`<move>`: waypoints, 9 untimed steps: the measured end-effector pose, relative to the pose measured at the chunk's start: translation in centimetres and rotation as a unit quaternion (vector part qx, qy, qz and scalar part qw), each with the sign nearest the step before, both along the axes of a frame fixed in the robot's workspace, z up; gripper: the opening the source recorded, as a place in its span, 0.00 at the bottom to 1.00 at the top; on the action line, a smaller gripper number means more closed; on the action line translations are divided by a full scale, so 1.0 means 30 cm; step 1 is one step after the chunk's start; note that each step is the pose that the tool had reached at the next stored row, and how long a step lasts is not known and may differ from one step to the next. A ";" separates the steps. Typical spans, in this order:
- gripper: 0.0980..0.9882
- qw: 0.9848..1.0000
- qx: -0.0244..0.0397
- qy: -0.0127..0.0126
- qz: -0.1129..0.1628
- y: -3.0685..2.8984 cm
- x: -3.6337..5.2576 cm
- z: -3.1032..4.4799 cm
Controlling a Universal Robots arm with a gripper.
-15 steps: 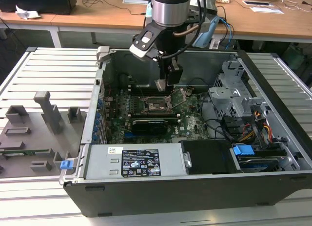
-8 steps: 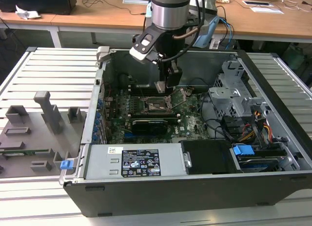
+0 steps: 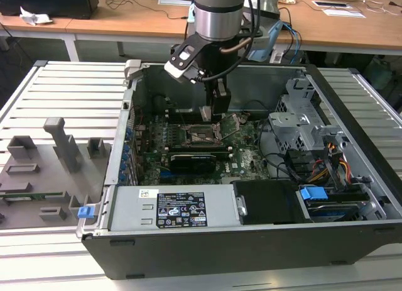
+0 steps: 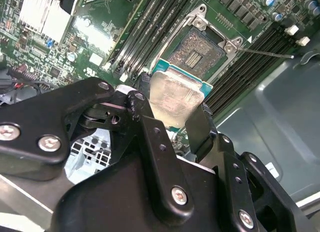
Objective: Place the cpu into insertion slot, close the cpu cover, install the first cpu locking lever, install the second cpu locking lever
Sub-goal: 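Place the cpu into insertion slot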
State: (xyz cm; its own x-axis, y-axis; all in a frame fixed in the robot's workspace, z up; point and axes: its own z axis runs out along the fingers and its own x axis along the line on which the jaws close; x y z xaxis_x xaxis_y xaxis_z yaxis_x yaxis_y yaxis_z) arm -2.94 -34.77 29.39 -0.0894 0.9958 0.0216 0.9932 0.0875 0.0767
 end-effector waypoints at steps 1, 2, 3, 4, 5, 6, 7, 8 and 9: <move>0.48 1.000 0.000 0.000 0.000 0.000 0.000 -0.001; 0.48 1.000 0.000 0.000 0.000 0.000 0.000 -0.002; 0.48 1.000 0.000 0.000 0.000 0.000 0.000 -0.002; 0.48 1.000 0.000 0.000 0.000 0.000 0.000 -0.003; 0.48 1.000 0.000 0.000 0.000 0.000 0.000 -0.004; 0.48 1.000 0.000 0.000 0.000 0.000 0.000 -0.007; 0.48 1.000 0.000 0.001 0.000 0.000 -0.001 -0.017; 0.48 1.000 0.000 0.001 0.000 0.000 -0.001 -0.023; 0.48 1.000 0.000 0.001 -0.001 0.000 -0.001 -0.026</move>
State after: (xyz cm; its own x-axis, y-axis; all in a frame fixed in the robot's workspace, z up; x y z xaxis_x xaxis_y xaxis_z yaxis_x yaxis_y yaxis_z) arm -2.97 -34.77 28.62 -0.0869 0.9960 0.0219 0.9936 0.0851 0.0738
